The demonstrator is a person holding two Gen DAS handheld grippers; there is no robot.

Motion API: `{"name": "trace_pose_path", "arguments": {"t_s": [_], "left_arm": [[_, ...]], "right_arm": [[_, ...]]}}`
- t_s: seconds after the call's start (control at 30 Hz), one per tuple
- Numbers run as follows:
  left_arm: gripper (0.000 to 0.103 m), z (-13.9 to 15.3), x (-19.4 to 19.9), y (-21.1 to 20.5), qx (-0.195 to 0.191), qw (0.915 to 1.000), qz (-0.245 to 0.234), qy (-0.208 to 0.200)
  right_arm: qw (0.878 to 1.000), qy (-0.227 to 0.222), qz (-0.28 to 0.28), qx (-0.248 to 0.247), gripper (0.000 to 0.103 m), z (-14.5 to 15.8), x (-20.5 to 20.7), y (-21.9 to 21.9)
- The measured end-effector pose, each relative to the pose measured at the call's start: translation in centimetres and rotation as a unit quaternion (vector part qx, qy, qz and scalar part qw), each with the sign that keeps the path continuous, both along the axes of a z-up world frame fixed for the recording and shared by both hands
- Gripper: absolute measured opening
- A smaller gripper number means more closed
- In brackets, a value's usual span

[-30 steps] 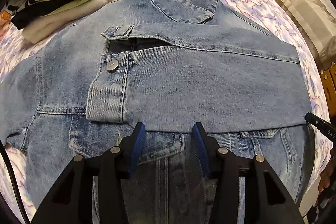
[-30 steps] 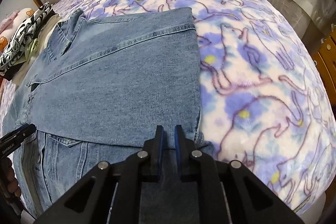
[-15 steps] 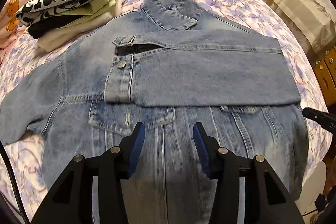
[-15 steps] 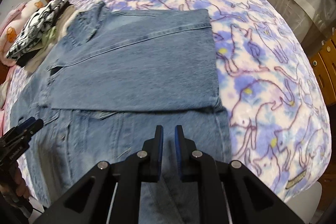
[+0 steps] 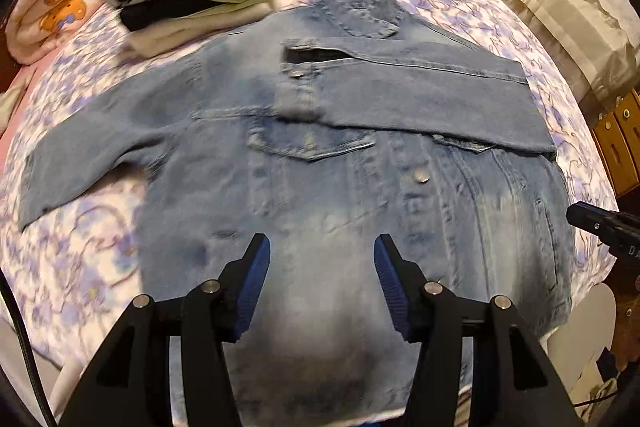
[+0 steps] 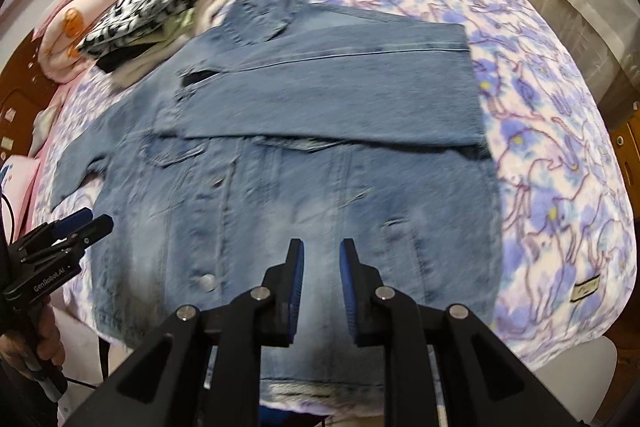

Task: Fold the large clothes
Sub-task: 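Move the left tool to the cuff of the other sleeve, then grasp the other sleeve cuff with the left tool and fold it across the body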

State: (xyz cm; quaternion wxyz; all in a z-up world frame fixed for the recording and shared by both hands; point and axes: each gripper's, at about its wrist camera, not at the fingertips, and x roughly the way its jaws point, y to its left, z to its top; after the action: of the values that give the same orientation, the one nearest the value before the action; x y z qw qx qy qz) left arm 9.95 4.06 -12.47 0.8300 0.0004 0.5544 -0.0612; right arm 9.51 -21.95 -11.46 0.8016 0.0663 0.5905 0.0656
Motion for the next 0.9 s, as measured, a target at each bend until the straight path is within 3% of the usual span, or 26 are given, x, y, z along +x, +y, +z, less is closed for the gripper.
{"name": "trace_pose_path", "arguments": {"t_s": [0.3, 0.5, 0.7, 0.8, 0.9], "left_arm": [[0.058, 1.5, -3.0, 11.7, -0.042, 0.9958, 0.081, 0.000], [0.058, 0.4, -3.5, 21.1, -0.096, 0.9833, 0.152, 0.027], [0.058, -1.1, -2.3, 29.7, -0.163, 0.9601, 0.224, 0.034], [0.058, -2.7, -0.7, 33.8, -0.191, 0.9405, 0.279, 0.037], [0.058, -4.8, 1.1, 37.9, -0.220, 0.9151, 0.335, 0.044]], "right_arm": [[0.999, -0.015, 0.048, -0.002, 0.018, 0.9, -0.9, 8.7], [0.994, -0.053, 0.094, -0.006, 0.018, 2.8, -0.5, 16.0], [0.989, -0.084, 0.121, 0.006, 0.018, 4.4, 1.0, 21.8], [0.988, -0.081, 0.133, 0.017, 0.018, 4.3, 2.1, 24.9], [0.986, -0.079, 0.147, 0.020, 0.018, 4.0, 2.6, 27.3]]}}
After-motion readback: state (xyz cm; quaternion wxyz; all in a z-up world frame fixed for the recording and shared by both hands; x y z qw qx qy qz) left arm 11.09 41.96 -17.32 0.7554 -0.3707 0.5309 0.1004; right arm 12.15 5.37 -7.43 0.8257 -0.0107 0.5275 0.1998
